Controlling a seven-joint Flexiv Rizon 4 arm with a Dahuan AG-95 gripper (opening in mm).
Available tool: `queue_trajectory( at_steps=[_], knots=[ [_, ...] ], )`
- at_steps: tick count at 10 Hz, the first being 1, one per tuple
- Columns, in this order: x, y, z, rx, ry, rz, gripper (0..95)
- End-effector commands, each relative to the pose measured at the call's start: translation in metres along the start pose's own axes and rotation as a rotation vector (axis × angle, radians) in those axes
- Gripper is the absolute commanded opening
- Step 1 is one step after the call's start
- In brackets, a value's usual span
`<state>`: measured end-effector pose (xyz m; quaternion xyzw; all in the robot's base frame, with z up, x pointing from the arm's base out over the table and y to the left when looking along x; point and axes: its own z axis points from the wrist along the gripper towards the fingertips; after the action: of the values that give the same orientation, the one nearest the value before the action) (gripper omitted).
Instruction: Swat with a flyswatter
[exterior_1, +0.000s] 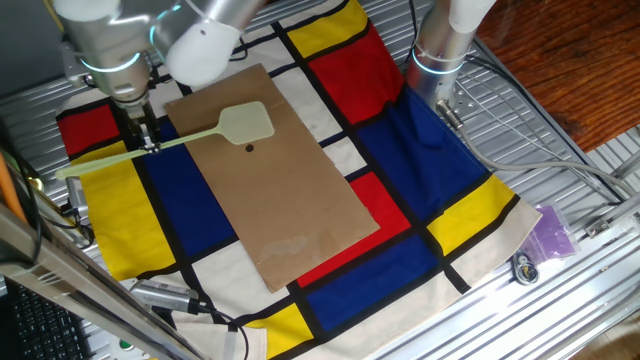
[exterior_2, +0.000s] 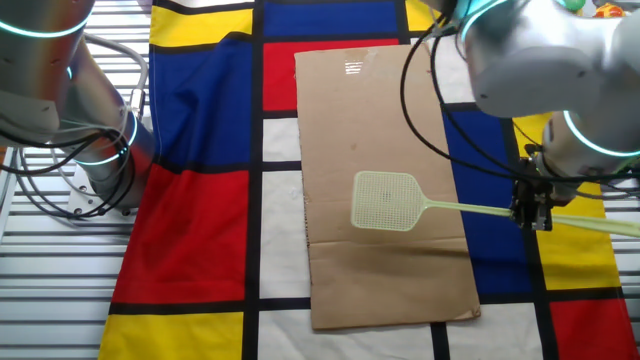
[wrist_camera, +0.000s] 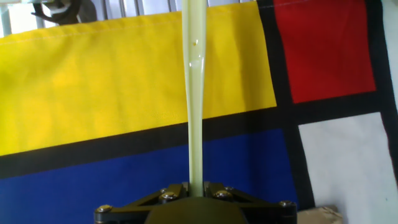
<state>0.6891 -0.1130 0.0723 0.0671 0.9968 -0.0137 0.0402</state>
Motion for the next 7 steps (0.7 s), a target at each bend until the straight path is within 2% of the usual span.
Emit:
queue_trajectory(
  at_steps=[1,3,7],
  knots=[
    [0.0,0.0,0.005,0.003,-0.015,-0.016,0.0],
    [-0.001,0.0,0.008,0.007,-0.035,-0.022,0.0],
    [-0.001,-0.001,0.016,-0.009,-0.134,-0.009,0.0]
  ],
)
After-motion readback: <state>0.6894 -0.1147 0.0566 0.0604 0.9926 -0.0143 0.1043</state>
